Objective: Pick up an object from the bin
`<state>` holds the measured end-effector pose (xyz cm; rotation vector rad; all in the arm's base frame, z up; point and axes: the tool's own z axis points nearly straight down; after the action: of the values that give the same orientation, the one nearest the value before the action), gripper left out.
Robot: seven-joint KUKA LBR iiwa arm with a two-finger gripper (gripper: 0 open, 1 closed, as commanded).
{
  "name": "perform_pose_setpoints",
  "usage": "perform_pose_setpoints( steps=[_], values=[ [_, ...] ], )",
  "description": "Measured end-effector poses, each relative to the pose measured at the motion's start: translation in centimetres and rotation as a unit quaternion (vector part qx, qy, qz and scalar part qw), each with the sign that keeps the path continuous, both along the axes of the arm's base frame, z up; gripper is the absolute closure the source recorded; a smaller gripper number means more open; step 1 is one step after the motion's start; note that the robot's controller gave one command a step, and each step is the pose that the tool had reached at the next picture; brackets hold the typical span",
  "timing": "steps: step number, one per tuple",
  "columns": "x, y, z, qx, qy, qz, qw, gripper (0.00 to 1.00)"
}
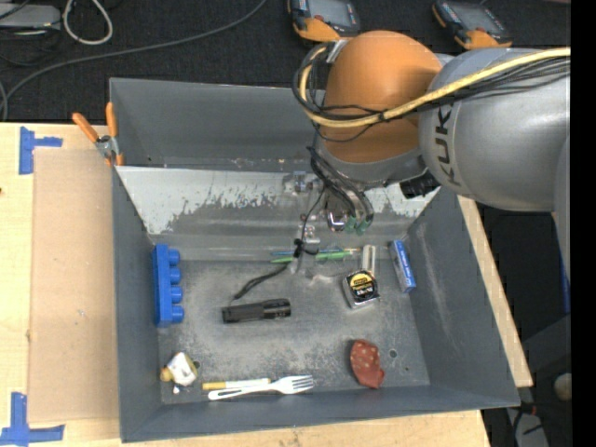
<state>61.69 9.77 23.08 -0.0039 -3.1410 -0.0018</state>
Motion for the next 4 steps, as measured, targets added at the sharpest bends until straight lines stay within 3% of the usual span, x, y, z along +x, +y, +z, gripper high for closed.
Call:
perform_pose_setpoints(
  steps=[1,2,3,4],
  values=[
    [0.0,0.0,0.0,0.000,0.0000,0.000,1.0000,0.00],
    [-1.1,-3.3,-0.9,0.001,0.0004,0.095,0.9954,0.00],
    [-1.6,-3.9,-2.2,-0.002,-0.0001,0.094,0.9956,0.00],
    [-3.7,-4.3,-4.6,0.000,0.0004,0.056,0.9984,0.00]
  ],
)
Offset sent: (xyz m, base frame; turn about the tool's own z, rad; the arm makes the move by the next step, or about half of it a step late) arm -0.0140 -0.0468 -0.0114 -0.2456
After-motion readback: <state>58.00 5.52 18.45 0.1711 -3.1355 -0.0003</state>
